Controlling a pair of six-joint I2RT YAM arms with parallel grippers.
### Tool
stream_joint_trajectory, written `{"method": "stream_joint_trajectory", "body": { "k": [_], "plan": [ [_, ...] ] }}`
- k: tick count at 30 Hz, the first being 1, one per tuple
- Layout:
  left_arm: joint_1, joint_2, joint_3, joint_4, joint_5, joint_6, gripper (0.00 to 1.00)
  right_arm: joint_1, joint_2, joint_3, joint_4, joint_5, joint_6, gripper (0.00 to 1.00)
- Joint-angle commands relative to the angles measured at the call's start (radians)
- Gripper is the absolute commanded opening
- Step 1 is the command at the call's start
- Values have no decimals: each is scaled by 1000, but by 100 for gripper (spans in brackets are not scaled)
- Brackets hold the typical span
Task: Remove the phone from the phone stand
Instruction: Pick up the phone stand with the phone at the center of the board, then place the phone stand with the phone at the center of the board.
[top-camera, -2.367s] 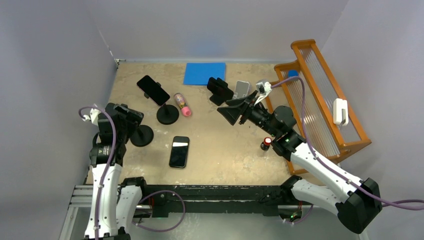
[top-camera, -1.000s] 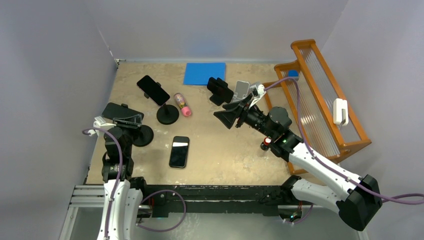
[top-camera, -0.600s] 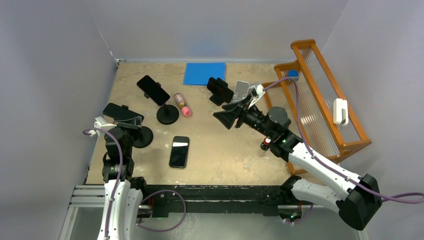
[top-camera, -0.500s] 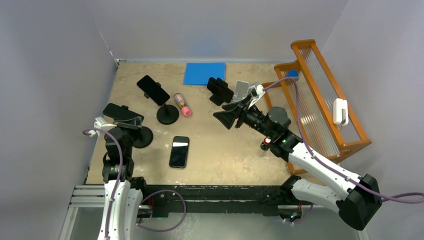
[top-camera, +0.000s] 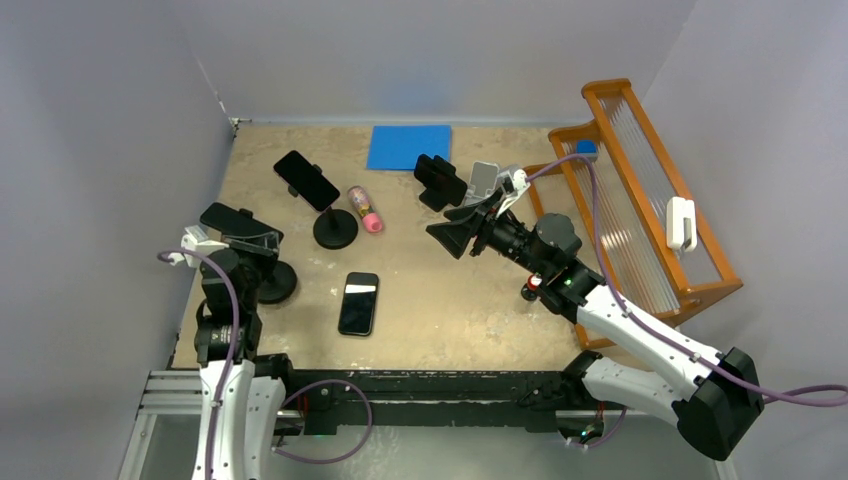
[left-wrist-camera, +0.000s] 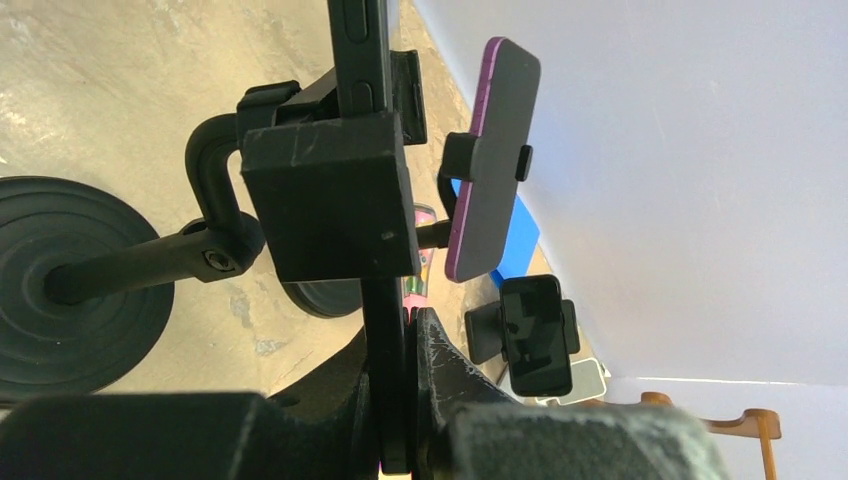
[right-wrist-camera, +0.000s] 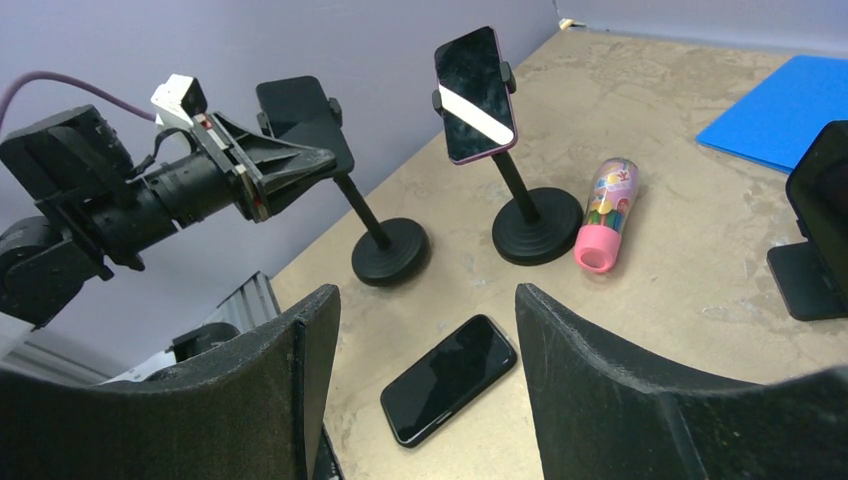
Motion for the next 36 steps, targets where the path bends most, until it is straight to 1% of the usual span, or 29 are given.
{"method": "stream_joint_trajectory", "body": {
  "k": [1,8,11,17,20,24,30,33,36],
  "plan": [
    [8,-18,137,113,-19,62,0,7,-1,35,32,13,-19,67],
    [3,-15,232,47,-14,84,0,6,1,41,29,13,-19,67],
    [1,3,296,4,8,92,0,7,4,43,27,13,-19,67],
    [-6,36,427,-13,72,129,0,7,4,51,22,19,-14,67],
    [-6,60,467,5,169,141,0,7,7,48,33,16,1,67],
    [-6,104,503,33,295,121,0,7,10,45,43,14,13,67],
    [-6,168,592,31,444,105,0,7,-10,46,23,28,9,67],
    [-6,195,611,79,542,97,0,6,-24,45,12,38,7,67],
    [-6,206,552,189,645,51,0,7,-41,36,6,45,10,67]
  ]
}}
